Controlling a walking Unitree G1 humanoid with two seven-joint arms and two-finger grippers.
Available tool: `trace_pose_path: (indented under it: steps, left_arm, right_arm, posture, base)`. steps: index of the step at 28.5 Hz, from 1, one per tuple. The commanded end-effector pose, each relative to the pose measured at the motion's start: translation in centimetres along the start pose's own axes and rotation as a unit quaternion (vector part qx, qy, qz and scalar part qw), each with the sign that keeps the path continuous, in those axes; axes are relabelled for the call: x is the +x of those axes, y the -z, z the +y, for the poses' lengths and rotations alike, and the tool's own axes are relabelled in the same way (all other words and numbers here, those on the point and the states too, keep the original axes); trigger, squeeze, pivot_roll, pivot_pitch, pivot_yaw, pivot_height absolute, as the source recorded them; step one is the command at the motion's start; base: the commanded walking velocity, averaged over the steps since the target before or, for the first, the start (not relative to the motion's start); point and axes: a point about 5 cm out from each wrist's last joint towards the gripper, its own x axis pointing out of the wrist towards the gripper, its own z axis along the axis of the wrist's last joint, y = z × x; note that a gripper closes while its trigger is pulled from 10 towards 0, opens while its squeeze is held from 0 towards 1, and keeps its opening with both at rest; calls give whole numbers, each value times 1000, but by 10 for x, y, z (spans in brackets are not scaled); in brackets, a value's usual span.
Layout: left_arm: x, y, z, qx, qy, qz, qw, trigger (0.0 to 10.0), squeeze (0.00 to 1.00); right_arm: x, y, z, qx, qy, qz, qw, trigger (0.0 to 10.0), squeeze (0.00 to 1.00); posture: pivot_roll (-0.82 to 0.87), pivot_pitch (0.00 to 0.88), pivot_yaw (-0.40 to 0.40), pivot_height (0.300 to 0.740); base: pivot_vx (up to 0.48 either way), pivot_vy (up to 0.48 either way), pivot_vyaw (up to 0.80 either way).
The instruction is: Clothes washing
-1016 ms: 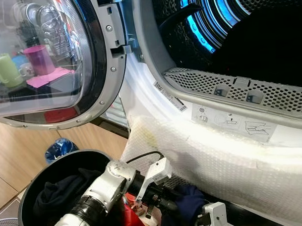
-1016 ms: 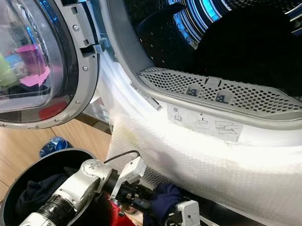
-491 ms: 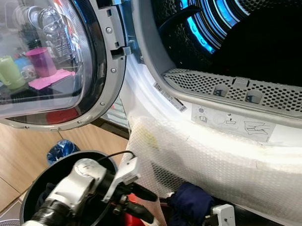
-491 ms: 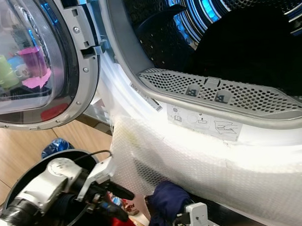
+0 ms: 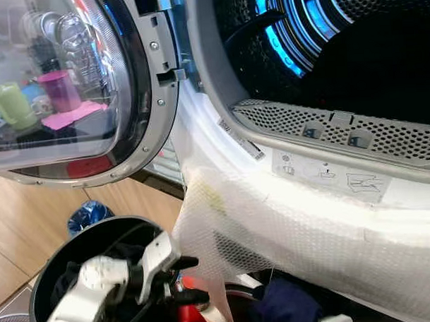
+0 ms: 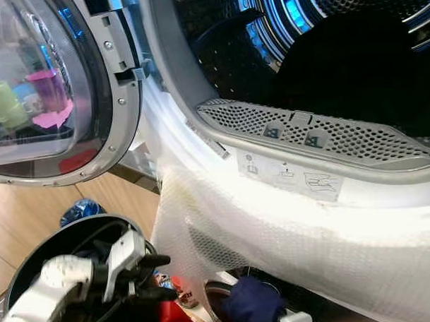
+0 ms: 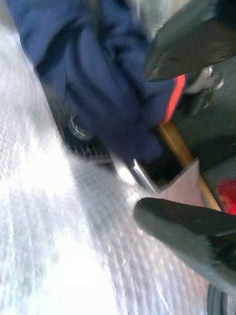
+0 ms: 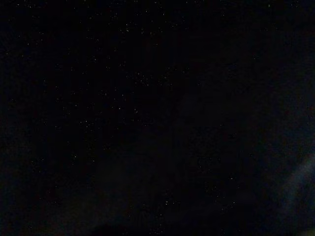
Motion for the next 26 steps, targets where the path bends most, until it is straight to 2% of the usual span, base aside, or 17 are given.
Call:
trace_pose_path:
  steps: [1, 2, 3, 4, 5, 6, 7, 8, 9, 12, 13, 17, 20, 24, 25, 26]
  left_arm:
    - [-9, -8, 13, 31, -84, -26, 996, 10000, 1000]
    - [-10, -7, 16, 31, -148, -43, 988, 10000, 1000]
    - [-11, -7, 17, 28, -176, -51, 983, 10000, 1000]
    - [-11, -7, 18, 32, -203, -58, 977, 10000, 910]
    - [-13, -9, 19, 49, -230, -61, 970, 10000, 643]
    - [-16, -13, 21, 106, -269, -64, 955, 10000, 0]
    - [-16, -13, 21, 106, -269, -64, 955, 10000, 0]
    - [-16, -13, 21, 139, -282, -61, 947, 10000, 0]
    - [-16, -11, 22, 151, -301, -57, 940, 10000, 0]
    - [-16, -7, 26, 150, -330, -59, 930, 10000, 0]
    - [-14, -6, 26, 173, -325, -48, 928, 10000, 0]
    - [-10, -5, 29, 193, -323, -41, 925, 10000, 0]
    - [-5, -8, 31, 197, -323, -47, 924, 10000, 0]
    - [-1, -9, 31, 213, -317, -55, 923, 10000, 0]
    - [1, -8, 30, 218, -314, -56, 923, 10000, 0]
    - [3, -7, 30, 218, -311, -56, 923, 10000, 0]
  right_arm:
    - [-2, -9, 5, -6, -13, -27, 1000, 0, 0]
    - [-6, -10, 8, -6, -15, -30, 999, 0, 0]
    - [-7, -11, 9, -6, -16, -32, 999, 0, 0]
    - [-8, -12, 11, -4, -16, -36, 999, 0, 0]
    - [-10, -14, 13, -2, -17, -41, 999, 0, 0]
    - [-12, -16, 16, -3, -16, -47, 999, 0, 0]
    - [-12, -16, 16, -3, -16, -47, 999, 0, 0]
    - [-13, -18, 19, -5, -15, -50, 999, 0, 0]
    - [-14, -20, 23, -9, -17, -55, 998, 0, 0]
    - [-17, -24, 24, -15, -15, -64, 998, 0, 0]
    - [-22, -29, 23, -21, -7, -74, 997, 0, 0]
    - [-29, -38, 24, -23, 0, -96, 995, 0, 0]
    - [-40, -43, 36, -34, -22, -97, 995, 0, 0]
    - [-61, -49, 45, -49, -27, -107, 993, 0, 0]
    - [-73, -58, 47, -52, -25, -126, 990, 0, 0]
    - [-78, -64, 49, -56, -28, -135, 989, 0, 0]
  posture:
    - [-19, 26, 141, 740]
    - [-12, 30, 138, 740]
    - [-12, 30, 137, 740]
    - [-12, 30, 137, 740]
    - [-15, 30, 138, 740]
    - [-15, 29, 138, 740]
    - [-15, 29, 138, 740]
    - [-14, 23, 137, 740]
    - [-24, 18, 143, 740]
    - [-18, 0, 146, 740]
    - [-14, 0, 149, 740]
    - [-19, 0, 158, 740]
    - [-17, 0, 161, 740]
    - [-26, 0, 166, 740]
    - [-32, 0, 165, 740]
    - [-41, 0, 167, 740]
  base:
    - [0, 0, 0]
    - [0, 0, 0]
    - [0, 0, 0]
    - [0, 0, 0]
    - [0, 0, 0]
    - [0, 0, 0]
    - [0, 0, 0]
    - [0, 0, 0]
    - [0, 0, 0]
    - [0, 0, 0]
    - [0, 0, 0]
    - [0, 0, 0]
    - [0, 0, 0]
    - [0, 0, 0]
    - [0, 0, 0]
    - [0, 0, 0]
